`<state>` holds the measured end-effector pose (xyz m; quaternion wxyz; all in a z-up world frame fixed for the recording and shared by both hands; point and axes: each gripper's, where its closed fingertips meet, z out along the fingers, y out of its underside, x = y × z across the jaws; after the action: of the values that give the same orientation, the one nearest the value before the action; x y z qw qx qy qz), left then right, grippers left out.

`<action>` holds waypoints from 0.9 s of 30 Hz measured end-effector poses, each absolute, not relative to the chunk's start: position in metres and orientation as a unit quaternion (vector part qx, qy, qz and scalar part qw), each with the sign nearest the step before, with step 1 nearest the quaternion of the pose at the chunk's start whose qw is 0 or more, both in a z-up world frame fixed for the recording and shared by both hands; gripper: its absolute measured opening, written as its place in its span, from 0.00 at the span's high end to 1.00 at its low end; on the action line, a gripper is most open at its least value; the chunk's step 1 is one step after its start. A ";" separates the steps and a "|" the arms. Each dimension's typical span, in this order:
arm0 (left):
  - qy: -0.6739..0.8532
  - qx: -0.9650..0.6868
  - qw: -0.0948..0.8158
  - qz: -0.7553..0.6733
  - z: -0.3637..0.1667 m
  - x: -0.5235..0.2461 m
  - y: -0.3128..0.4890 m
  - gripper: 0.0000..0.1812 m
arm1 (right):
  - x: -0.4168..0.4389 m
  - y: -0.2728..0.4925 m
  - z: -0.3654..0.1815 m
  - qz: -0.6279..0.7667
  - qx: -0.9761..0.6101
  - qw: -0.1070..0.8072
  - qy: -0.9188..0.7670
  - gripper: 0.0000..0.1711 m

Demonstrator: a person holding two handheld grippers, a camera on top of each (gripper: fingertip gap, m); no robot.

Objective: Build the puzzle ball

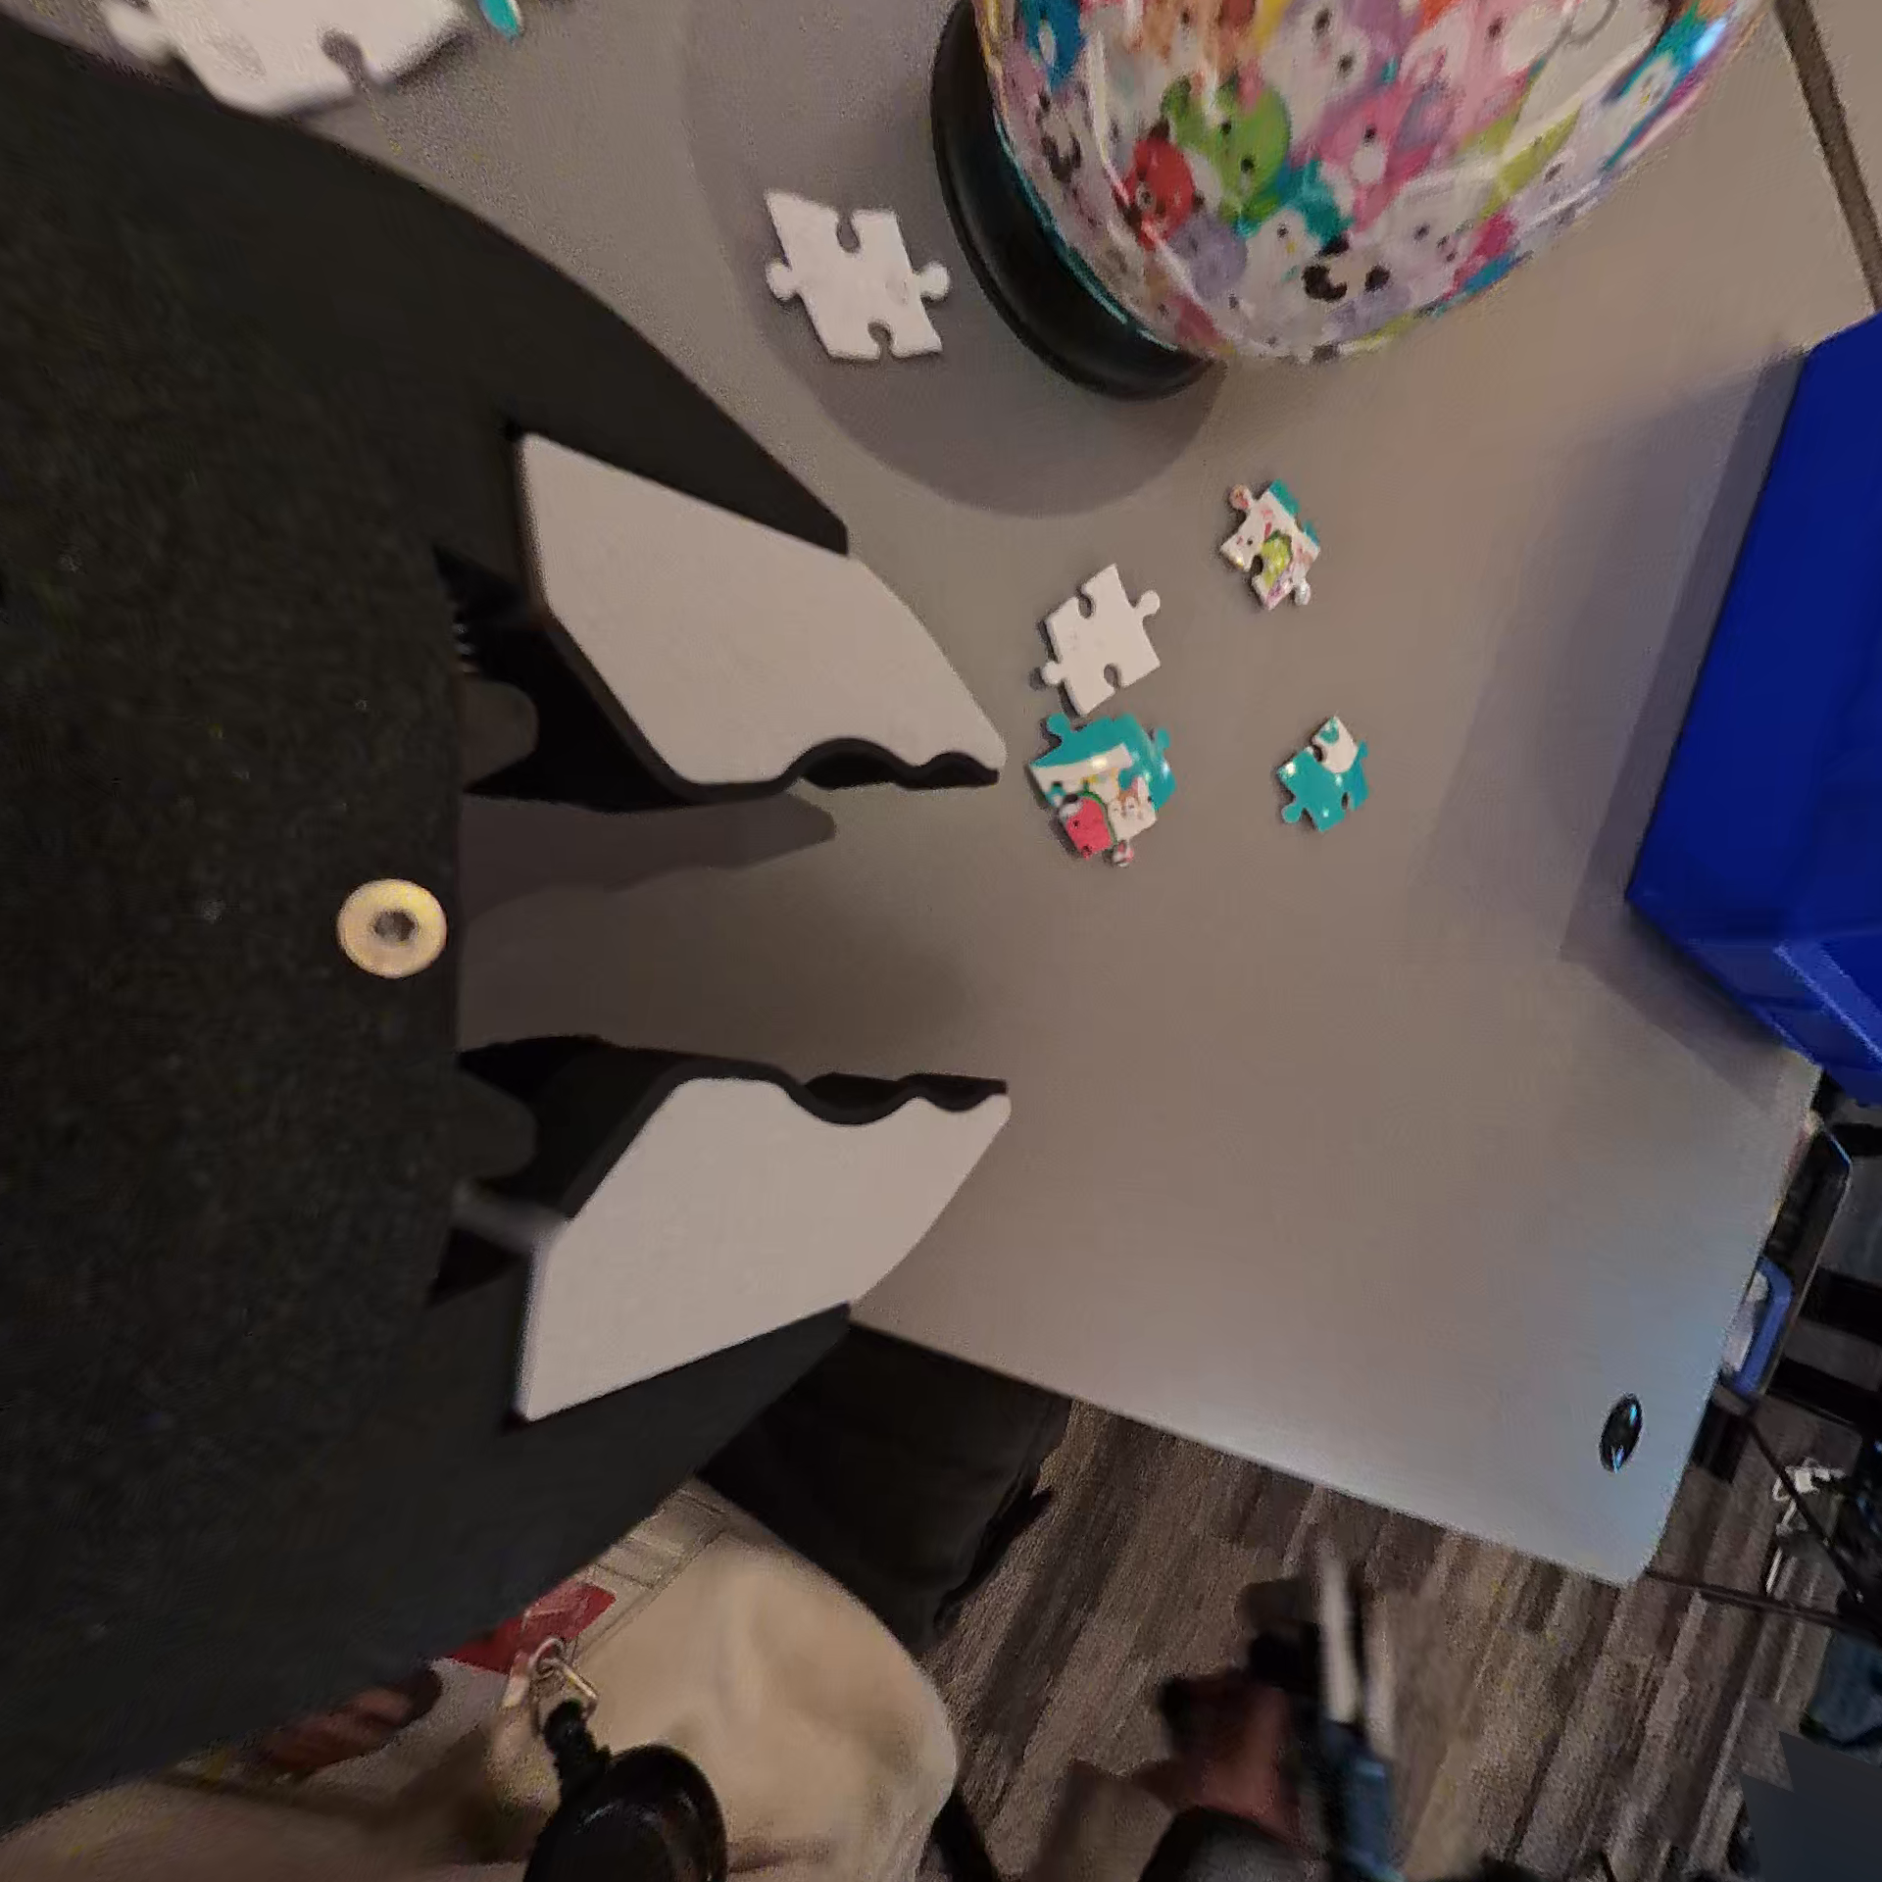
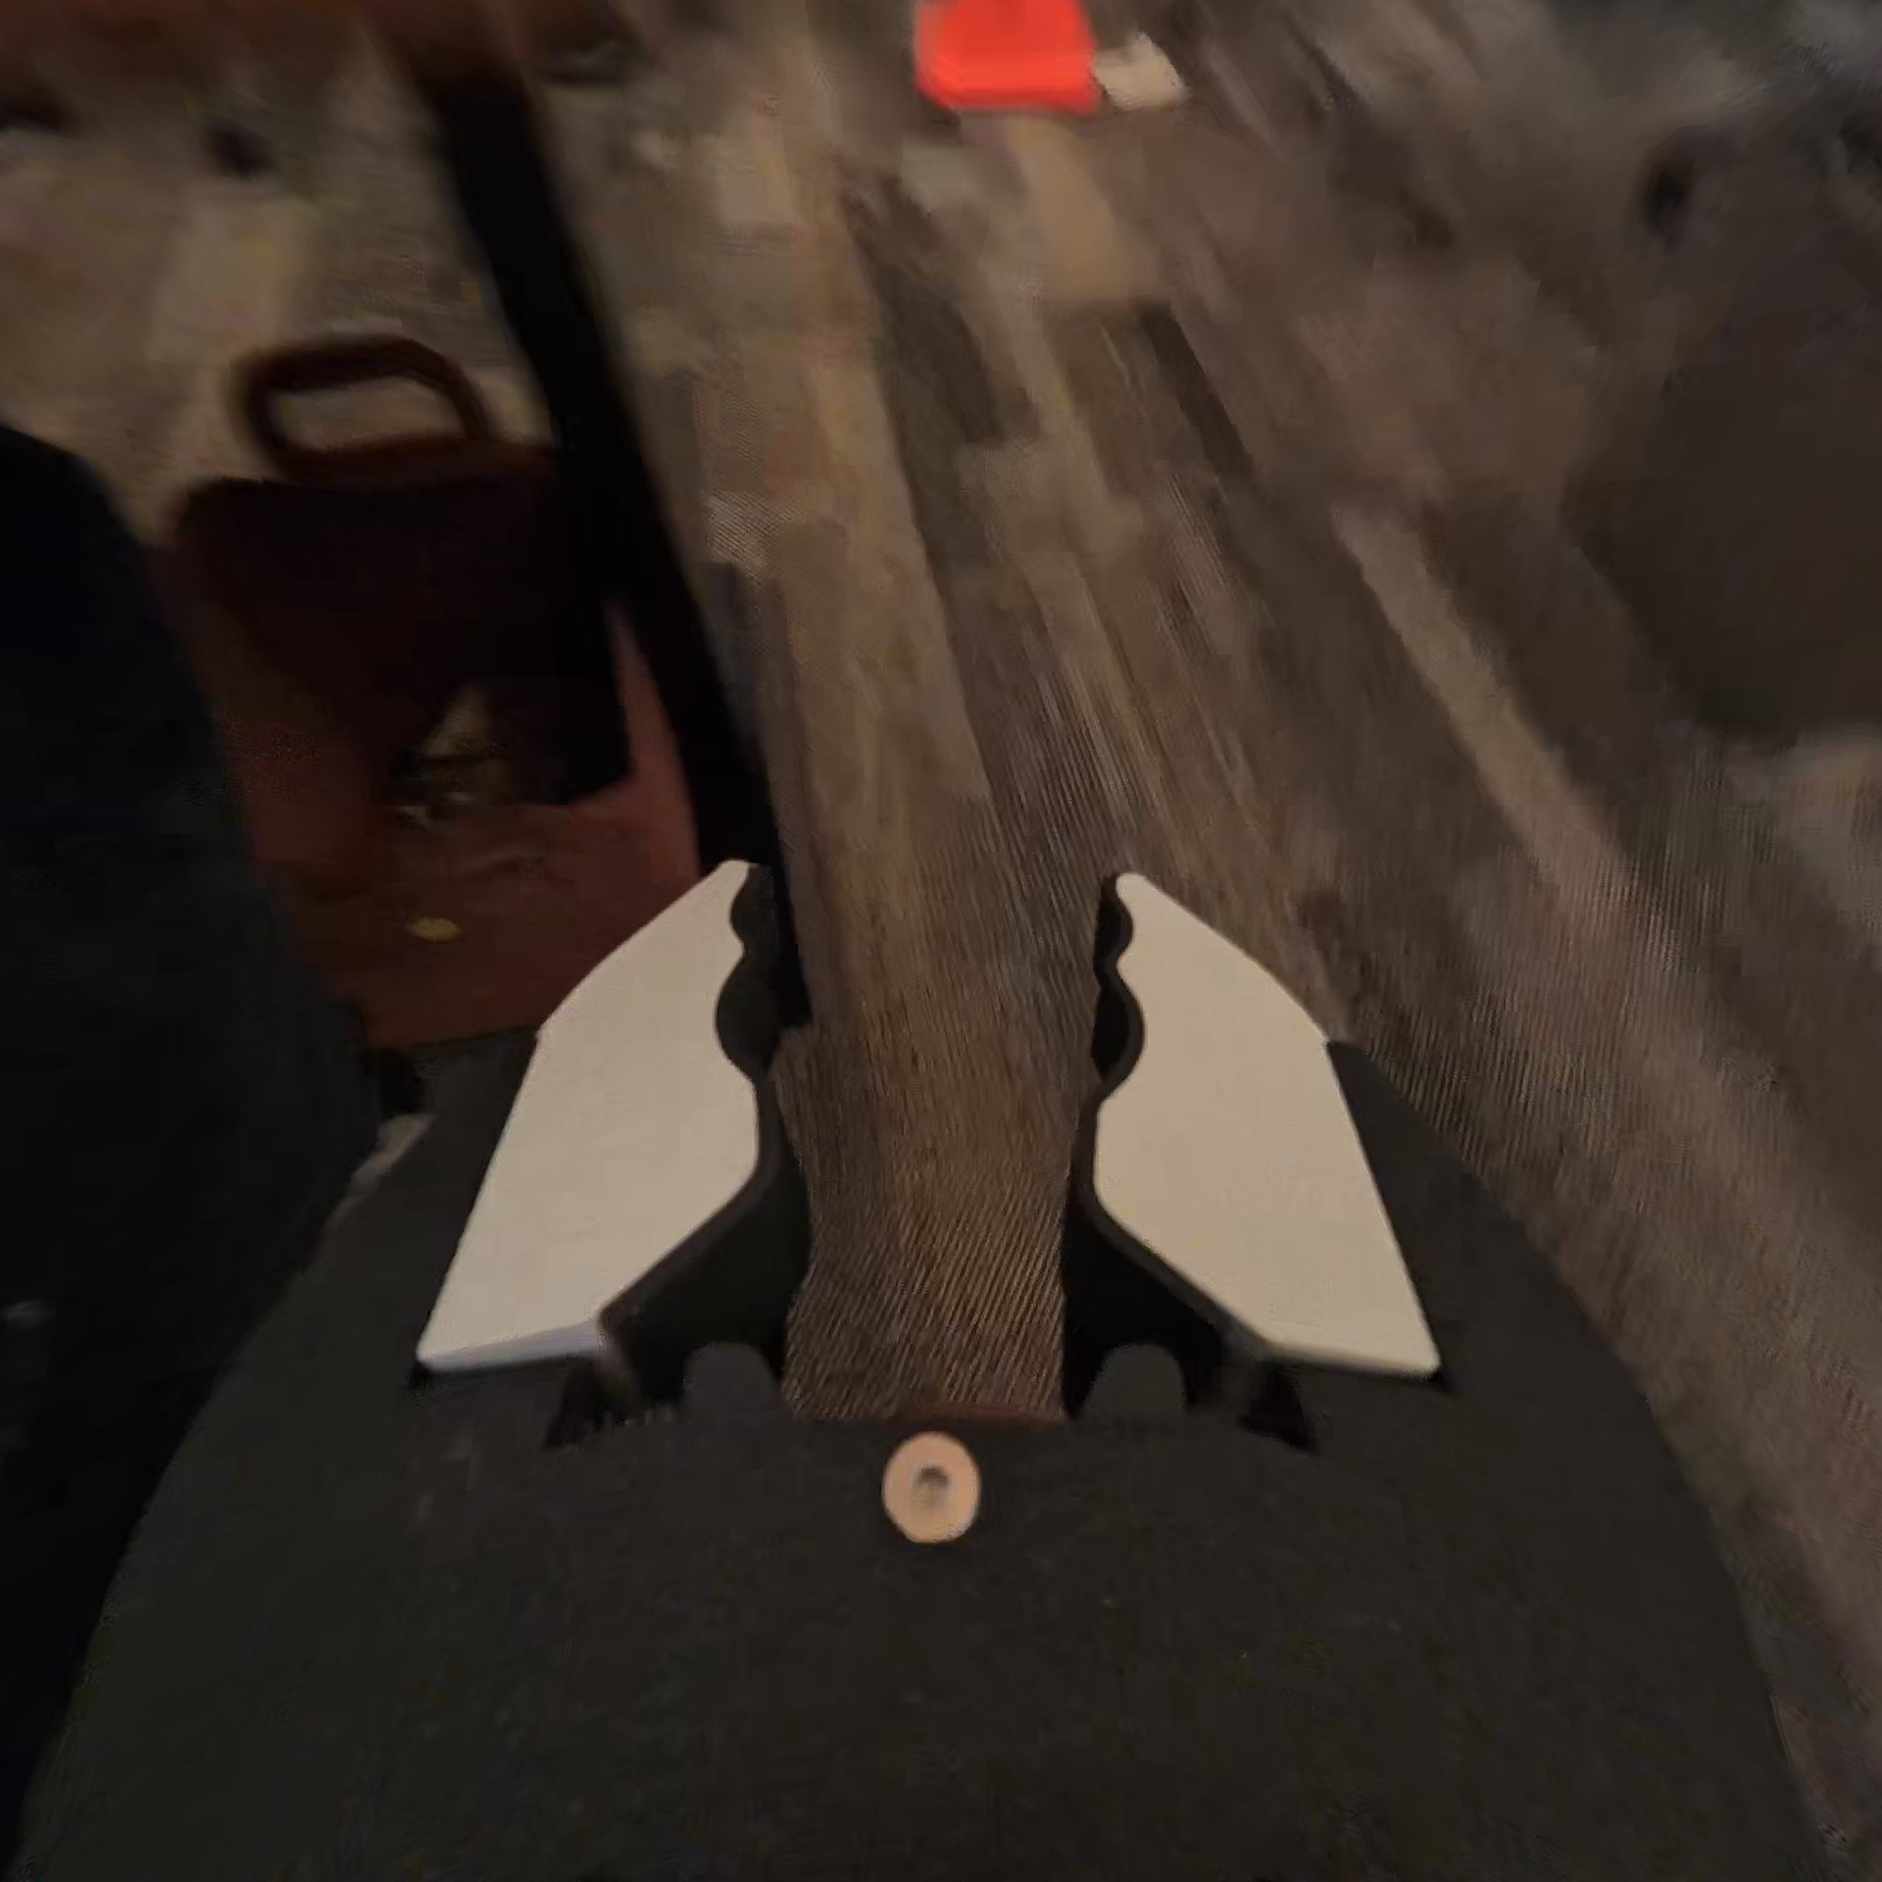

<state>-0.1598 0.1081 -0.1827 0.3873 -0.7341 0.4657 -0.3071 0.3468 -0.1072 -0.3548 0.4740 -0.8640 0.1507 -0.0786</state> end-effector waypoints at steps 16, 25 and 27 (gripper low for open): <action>0.462 -0.849 0.254 -0.048 -0.219 -0.145 0.107 0.72 | 0.565 -0.286 -0.817 -0.062 -0.761 0.225 0.606 0.61; 0.377 -0.913 0.132 0.075 -0.208 -0.196 0.082 0.73 | 0.657 -0.289 -0.880 -0.064 -0.839 0.155 0.517 0.69; 0.391 -0.910 0.110 0.087 -0.212 -0.189 0.082 0.73 | 0.658 -0.287 -0.894 -0.036 -0.828 0.156 0.538 0.68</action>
<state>-0.1887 0.0820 -0.2122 0.1103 -0.9097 0.3909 0.0866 0.6576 -0.2870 -0.8938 0.1558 -0.8276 0.5381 -0.0358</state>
